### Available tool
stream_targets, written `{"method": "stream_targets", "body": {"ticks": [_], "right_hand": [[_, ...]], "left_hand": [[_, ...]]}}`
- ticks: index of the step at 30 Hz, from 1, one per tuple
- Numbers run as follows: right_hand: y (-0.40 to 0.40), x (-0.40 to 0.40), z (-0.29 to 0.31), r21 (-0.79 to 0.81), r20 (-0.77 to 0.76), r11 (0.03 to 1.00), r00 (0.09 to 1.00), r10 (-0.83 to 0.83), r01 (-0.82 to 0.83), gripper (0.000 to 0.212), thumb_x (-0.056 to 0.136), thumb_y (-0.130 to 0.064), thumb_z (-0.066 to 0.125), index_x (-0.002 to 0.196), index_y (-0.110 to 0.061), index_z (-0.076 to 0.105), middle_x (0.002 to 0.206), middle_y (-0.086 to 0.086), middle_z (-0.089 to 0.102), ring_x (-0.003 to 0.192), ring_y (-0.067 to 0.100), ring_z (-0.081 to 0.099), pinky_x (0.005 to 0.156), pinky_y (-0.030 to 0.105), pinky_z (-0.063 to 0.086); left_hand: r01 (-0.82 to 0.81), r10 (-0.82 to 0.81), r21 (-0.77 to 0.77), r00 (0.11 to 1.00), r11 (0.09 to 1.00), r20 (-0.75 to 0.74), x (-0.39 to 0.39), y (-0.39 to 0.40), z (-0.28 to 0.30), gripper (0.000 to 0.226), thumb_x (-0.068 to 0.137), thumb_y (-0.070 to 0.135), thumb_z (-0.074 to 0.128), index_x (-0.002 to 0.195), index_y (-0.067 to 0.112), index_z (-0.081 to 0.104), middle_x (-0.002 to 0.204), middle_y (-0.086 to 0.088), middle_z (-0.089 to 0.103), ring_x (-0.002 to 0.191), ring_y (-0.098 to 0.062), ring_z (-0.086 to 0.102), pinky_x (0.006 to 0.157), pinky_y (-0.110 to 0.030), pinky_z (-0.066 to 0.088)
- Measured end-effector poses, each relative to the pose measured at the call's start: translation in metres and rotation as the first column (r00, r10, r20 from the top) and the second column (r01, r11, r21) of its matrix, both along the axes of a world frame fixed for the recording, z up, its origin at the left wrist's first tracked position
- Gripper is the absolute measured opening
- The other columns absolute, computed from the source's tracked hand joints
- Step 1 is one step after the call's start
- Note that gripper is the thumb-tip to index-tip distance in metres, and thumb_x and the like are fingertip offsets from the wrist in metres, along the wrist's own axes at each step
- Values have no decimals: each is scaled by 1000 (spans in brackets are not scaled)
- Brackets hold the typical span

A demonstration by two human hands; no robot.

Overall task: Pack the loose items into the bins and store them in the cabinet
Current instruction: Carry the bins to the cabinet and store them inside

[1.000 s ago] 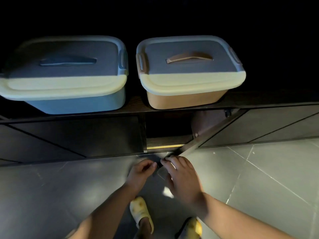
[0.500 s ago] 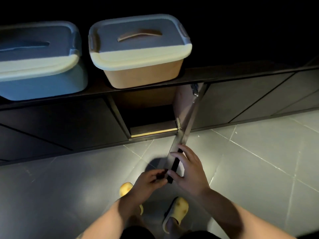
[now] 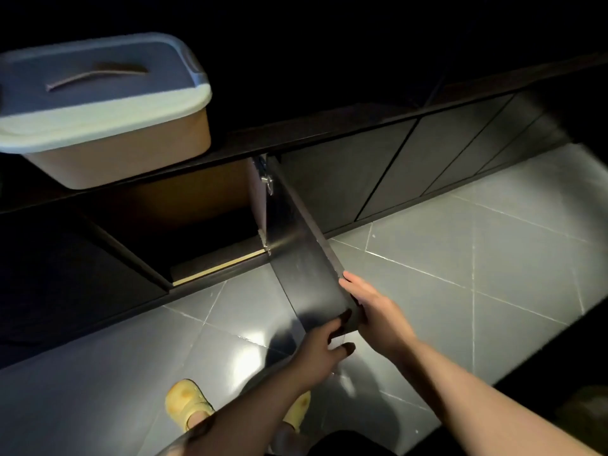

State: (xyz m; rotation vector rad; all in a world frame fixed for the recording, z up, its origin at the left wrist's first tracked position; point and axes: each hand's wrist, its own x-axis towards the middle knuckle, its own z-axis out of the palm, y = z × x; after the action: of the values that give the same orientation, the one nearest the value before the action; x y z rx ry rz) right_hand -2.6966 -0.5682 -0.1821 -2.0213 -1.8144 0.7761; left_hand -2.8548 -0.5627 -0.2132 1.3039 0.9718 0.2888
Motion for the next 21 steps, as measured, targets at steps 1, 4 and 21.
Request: {"method": "stream_targets", "body": {"ticks": [1,4,21], "right_hand": [[5,12,1,-39,53,999,998,18,-16,74,78,3,58,141,-33,44,151,-20,30,134,7,41,104,18,37],[15,30,8,-95,113,995,993,44,-33,74,80,-3,57,144,-35,39,154,-21,25,135,7,39,104,18,34],[119,-227,14,0,-146,963,953,265,-268,53,66,-7,45,114,-17,66,132,-1,52,128,18,44,99,6,18]], "left_hand": [[27,-27,-5,1000,1000,0,10,0,1,56,89,14,62,140,19,42,137,11,47,129,-7,44,109,-28,35],[77,-77,7,997,997,-10,25,5,5,54,89,11,61,140,17,42,132,12,48,127,-8,44,104,-21,34],[-731,780,272,594,625,-196,-260,99,73,42,94,14,55,132,31,49,132,15,47,121,-2,41,108,-23,31]]}}
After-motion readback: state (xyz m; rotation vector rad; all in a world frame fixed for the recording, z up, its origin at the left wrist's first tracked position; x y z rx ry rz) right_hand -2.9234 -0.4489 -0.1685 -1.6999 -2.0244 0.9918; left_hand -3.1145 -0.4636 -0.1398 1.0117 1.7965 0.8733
